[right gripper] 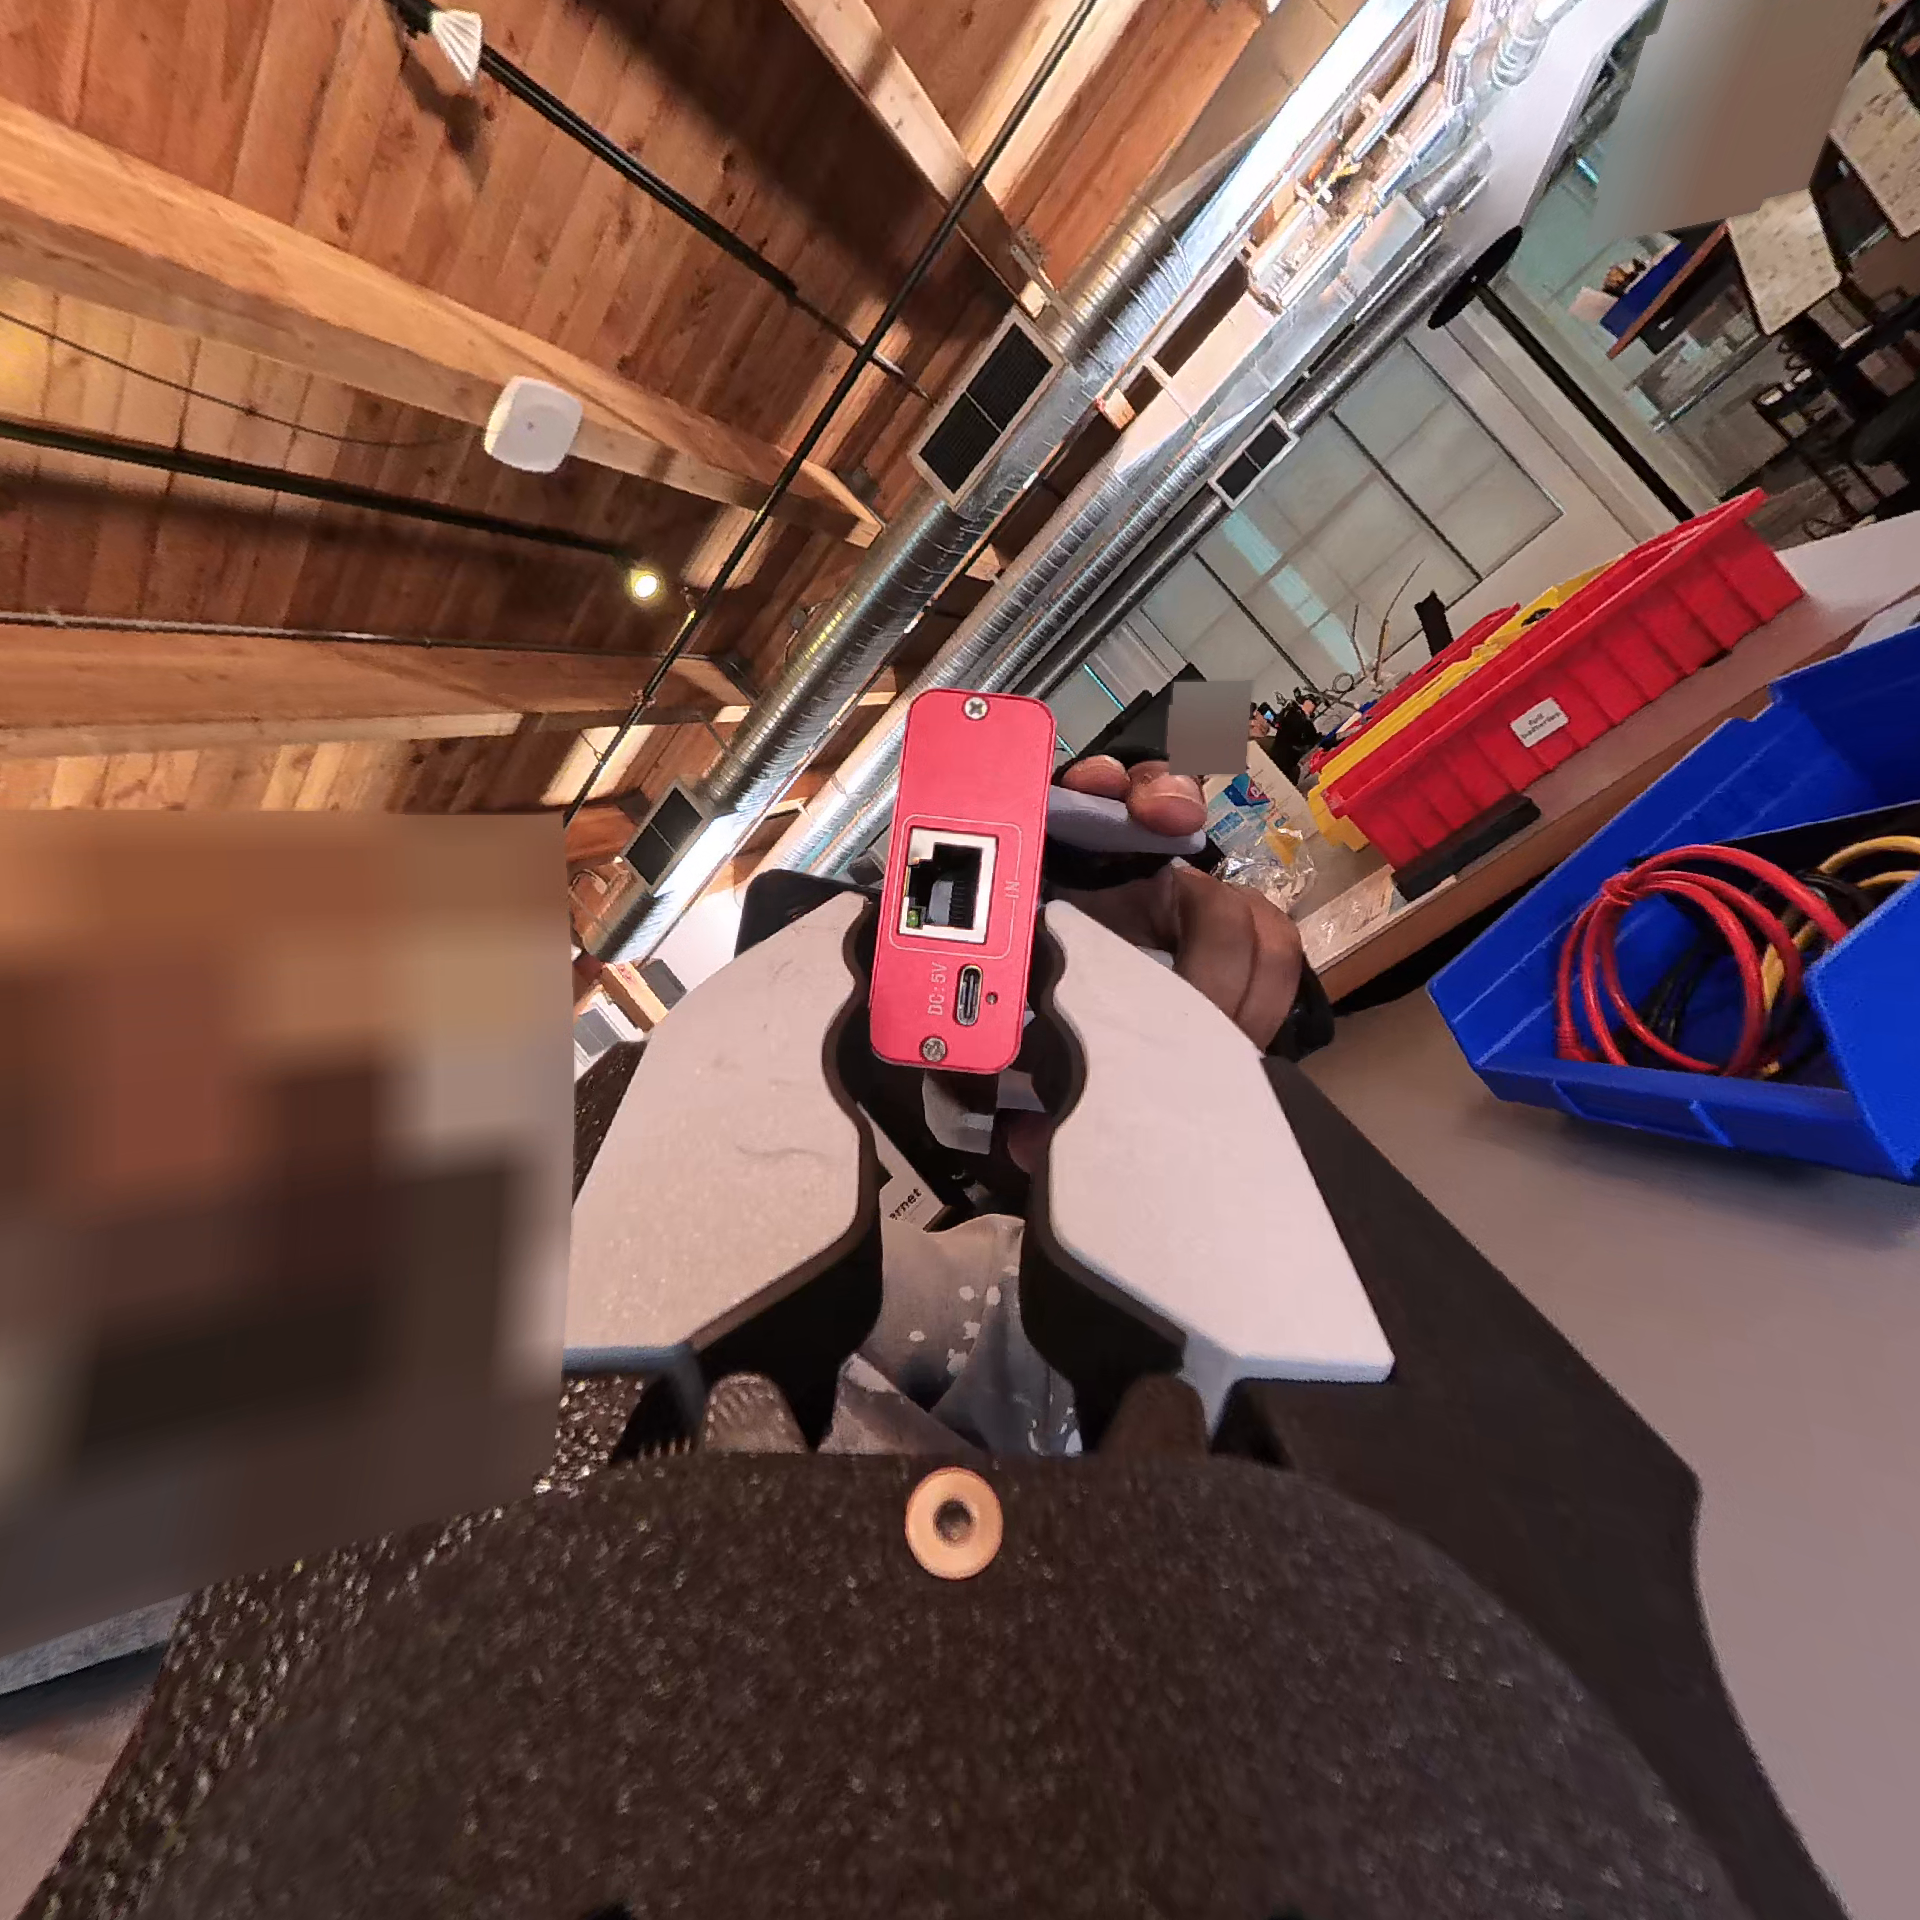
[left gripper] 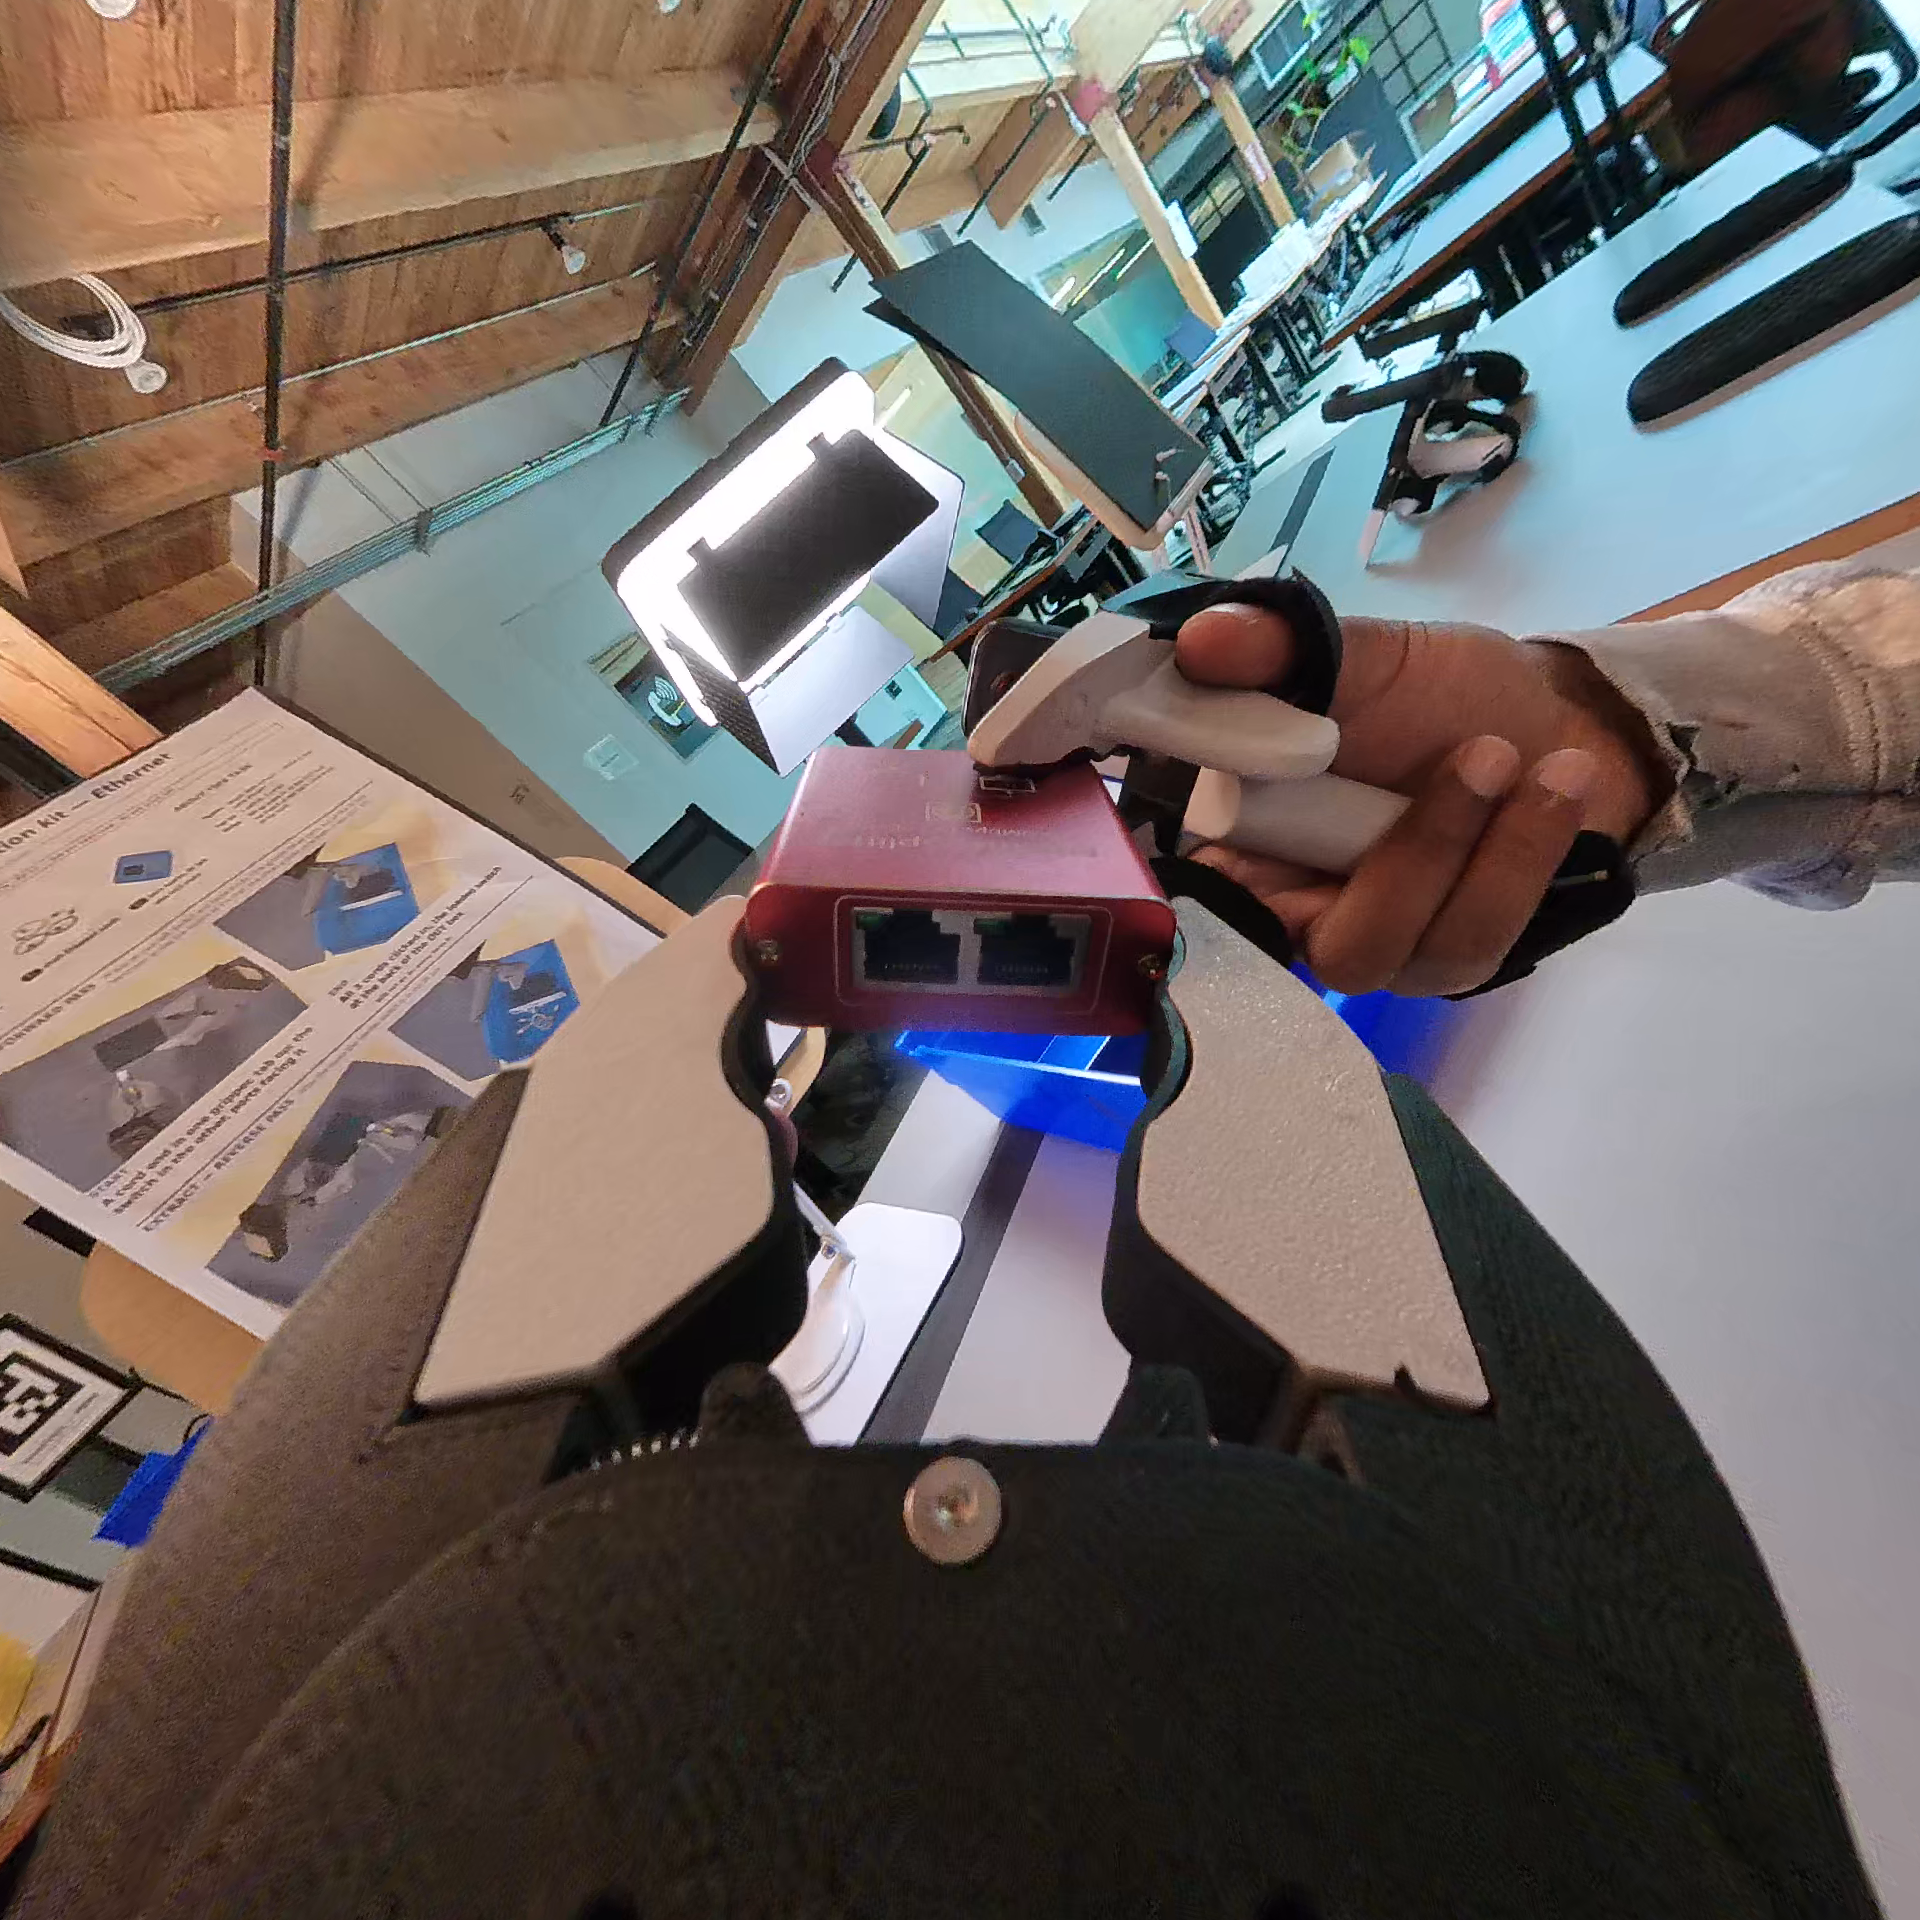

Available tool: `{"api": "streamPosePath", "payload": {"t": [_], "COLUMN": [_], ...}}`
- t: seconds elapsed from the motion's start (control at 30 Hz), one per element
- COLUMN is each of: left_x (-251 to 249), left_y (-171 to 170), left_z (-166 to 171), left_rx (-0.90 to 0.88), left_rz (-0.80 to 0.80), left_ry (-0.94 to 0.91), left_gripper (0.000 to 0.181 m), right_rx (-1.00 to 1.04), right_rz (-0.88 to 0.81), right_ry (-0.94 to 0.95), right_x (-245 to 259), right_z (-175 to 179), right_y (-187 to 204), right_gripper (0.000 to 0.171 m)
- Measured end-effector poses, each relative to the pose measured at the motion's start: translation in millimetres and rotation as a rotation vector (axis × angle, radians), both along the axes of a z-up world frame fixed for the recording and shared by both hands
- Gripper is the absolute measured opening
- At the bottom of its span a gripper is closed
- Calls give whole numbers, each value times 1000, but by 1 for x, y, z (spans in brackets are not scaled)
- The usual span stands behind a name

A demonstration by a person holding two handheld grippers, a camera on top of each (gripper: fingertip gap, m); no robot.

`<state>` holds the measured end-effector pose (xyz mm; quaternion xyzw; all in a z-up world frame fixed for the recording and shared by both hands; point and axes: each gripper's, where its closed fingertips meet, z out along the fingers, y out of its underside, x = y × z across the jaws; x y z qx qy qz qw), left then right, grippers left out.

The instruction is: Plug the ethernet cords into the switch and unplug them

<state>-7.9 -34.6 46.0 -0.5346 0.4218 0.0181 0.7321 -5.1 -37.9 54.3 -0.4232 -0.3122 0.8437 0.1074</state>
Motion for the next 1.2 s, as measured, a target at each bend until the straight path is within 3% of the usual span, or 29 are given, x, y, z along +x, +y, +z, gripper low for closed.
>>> {"api": "streamPosePath", "payload": {"t": [0.03, 0.2, 0.3, 0.47, 0.63, 0.8, 1.2], "left_x": [-1, -3, -13, -25, 2, 17, 14], "left_y": [2, 7, 10, 15, 6, -1, 7], "left_z": [-2, -6, -5, -9, -38, -58, -60], "left_rx": [-16, -216, -398, -639, -946, -1142, -1167], "left_rz": [10, -99, -222, -369, -554, -653, -573], "left_ry": [-2, -190, -394, -623, -643, -649, -681], "left_gripper": [70, 70, 70, 70, 70, 70, 70], "right_rx": [1, 245, 614, 1231, 1676, 1879, 1940], "right_rz": [-13, -147, -340, -759, -872, -813, -860], "right_ry": [-4, -35, -81, -193, -206, -146, -179], "right_x": [-1, -2, 3, 13, 0, -13, -15], "right_z": [-1, -9, -16, -21, -42, -61, -66], "right_y": [2, 5, 8, 36, 33, 13, 21], "right_gripper": [27, 37, 53, 61, 60, 30, 28]}}
